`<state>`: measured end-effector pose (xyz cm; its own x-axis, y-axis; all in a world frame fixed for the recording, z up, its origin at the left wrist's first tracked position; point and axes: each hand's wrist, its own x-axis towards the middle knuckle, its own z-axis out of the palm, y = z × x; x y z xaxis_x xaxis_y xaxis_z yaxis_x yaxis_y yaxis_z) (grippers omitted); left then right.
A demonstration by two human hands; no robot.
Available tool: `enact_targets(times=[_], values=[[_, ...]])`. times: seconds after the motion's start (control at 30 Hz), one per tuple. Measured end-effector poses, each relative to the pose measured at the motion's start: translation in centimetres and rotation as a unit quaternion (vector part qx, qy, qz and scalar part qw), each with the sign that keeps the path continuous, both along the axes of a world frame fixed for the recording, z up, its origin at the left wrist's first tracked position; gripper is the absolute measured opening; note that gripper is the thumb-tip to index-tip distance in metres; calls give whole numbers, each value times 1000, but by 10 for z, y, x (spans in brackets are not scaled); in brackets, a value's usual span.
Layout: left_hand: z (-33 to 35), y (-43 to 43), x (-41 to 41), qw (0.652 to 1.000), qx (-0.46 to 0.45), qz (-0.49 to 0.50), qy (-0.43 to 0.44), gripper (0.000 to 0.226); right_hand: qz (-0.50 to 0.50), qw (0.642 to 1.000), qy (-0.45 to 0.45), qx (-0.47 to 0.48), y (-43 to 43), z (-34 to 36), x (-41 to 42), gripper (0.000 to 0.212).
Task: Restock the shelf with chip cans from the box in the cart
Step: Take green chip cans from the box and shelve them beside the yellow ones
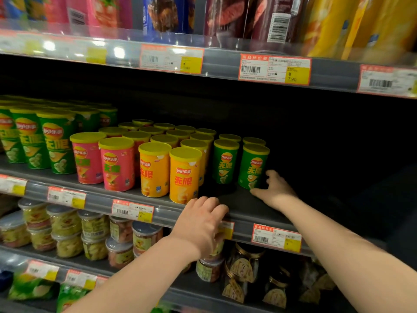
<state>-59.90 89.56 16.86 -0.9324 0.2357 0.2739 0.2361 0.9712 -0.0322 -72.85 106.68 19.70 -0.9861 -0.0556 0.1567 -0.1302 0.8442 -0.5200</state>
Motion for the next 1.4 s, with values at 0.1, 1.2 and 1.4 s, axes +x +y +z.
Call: enact_targets(times=[0.1, 1.2, 1.4], values=[[-3, -5, 9, 1000, 0, 5, -4, 68, 12, 994, 38, 97, -1, 5, 26, 63], [-112, -284, 393, 928, 49, 331, -166, 51, 482, 816, 90, 307, -327, -117, 364, 28], [-132, -318, 476, 876, 83, 440, -178, 43, 558, 760, 81, 323, -389, -135, 430, 37]])
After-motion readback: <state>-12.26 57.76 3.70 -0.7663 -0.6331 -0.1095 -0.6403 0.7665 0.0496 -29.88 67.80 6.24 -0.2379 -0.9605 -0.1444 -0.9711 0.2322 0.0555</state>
